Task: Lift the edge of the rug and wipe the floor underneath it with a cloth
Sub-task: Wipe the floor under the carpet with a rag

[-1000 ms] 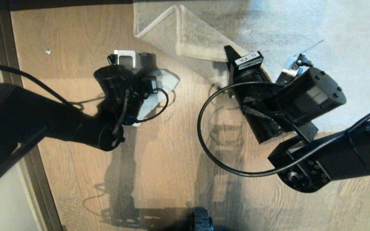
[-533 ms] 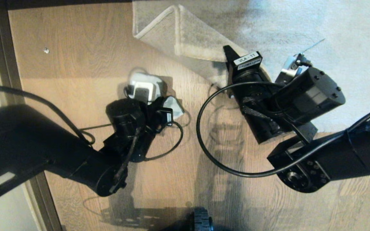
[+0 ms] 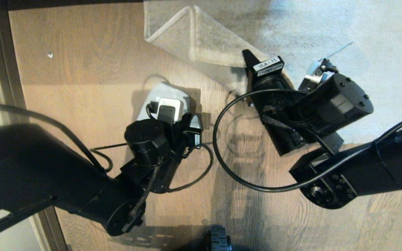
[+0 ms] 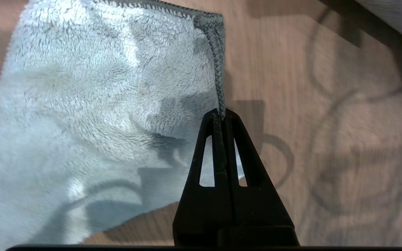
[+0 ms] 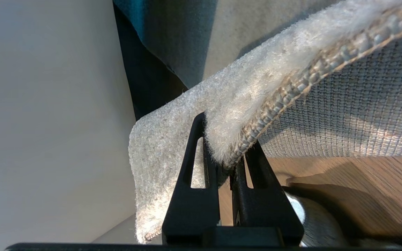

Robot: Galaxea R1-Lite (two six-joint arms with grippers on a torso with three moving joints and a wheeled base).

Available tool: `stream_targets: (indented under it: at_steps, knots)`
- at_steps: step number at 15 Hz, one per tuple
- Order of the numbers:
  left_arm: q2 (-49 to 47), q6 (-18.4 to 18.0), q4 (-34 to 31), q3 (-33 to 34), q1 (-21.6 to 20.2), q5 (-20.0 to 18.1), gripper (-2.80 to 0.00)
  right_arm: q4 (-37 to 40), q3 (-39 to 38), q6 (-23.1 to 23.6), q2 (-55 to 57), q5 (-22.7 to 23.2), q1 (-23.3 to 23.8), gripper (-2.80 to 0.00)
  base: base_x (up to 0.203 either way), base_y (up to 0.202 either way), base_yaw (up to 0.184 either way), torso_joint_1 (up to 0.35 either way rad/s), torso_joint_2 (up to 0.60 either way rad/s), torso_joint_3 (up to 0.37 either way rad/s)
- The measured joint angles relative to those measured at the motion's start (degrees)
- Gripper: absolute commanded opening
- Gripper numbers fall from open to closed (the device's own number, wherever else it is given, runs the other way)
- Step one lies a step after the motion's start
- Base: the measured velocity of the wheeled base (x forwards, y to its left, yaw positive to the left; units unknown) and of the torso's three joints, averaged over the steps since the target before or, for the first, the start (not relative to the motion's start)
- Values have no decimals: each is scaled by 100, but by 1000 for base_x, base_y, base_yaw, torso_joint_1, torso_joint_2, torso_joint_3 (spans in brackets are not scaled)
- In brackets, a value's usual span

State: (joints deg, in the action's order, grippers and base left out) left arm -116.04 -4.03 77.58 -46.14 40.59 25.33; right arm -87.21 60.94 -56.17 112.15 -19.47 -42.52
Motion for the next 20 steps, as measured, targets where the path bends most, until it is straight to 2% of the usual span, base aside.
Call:
stream_targets:
  at_steps: [4, 9, 20]
  knots:
    - [-190, 23, 20, -52, 94, 13, -280, 0, 124, 0, 70, -5, 0, -280, 0, 0, 0, 0, 0, 0]
    - [-588, 34, 20, -627, -203, 7, -280, 0, 154, -9, 121, -1, 10, -280, 0, 0, 0, 0, 0, 0]
    - [-786, 16, -500, -1800, -1551, -43, -280, 4, 180, -11, 113, -3, 10, -280, 0, 0, 0, 0, 0, 0]
